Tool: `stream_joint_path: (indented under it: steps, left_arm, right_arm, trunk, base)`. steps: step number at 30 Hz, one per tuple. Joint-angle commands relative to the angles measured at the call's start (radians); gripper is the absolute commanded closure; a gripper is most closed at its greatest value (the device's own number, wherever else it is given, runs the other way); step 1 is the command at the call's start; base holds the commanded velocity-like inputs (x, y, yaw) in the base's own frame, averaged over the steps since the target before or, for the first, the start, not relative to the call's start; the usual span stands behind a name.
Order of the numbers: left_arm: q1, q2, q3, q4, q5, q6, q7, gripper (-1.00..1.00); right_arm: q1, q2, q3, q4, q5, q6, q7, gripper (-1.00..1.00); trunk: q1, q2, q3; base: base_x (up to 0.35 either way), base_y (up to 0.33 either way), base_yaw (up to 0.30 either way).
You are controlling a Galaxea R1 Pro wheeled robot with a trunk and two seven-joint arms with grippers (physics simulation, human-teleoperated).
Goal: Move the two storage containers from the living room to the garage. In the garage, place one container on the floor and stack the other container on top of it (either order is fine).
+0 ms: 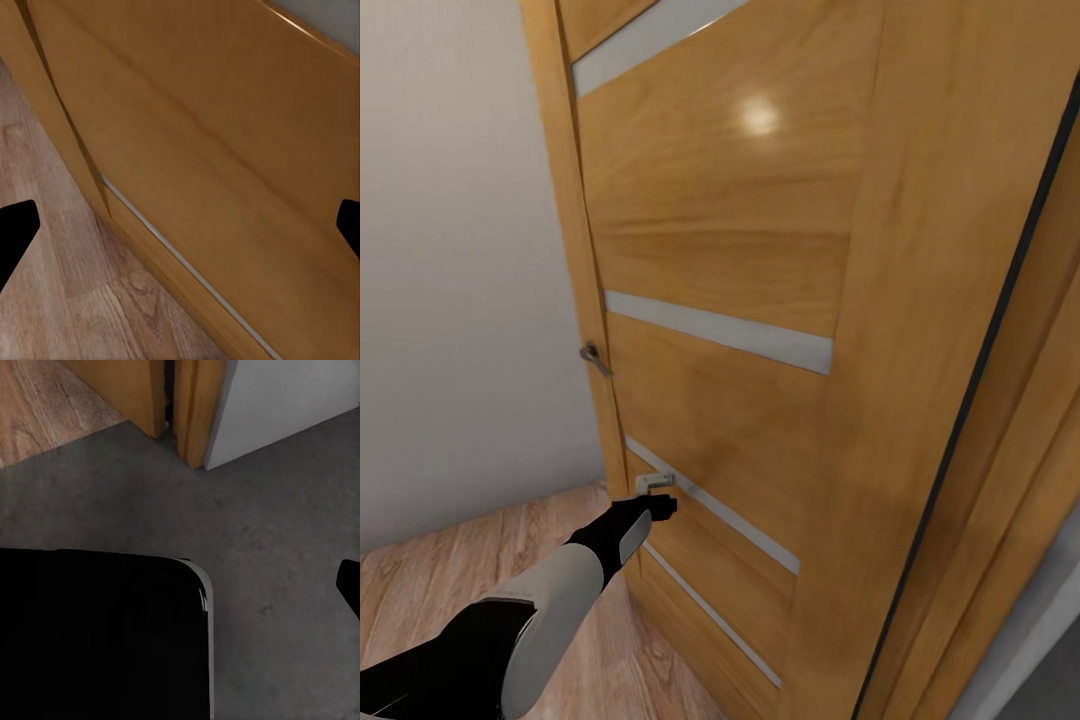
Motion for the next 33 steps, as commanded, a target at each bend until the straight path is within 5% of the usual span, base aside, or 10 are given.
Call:
stream_joint_path:
  steps: [1,33]
  left_arm:
    - [-0.001,0.000,0.001,-0.004,0.009,0.004,0.003,-1.00]
    - [0.000,0.000,0.001,-0.004,0.009,0.004,0.000,-1.00]
  right_arm:
    - [0.000,0.000,0.000,0.001,0.000,-0.004,0.001,-1.00]
    - [0.000,0.000,0.001,0.001,0.000,-0.004,0.001,-1.00]
  trunk:
    - [0.000,0.000,-0.001]
    - [0.000,0.000,-0.001]
  base:
    - [0.004,0.004,0.000]
    - [0.038,0.000,0.000]
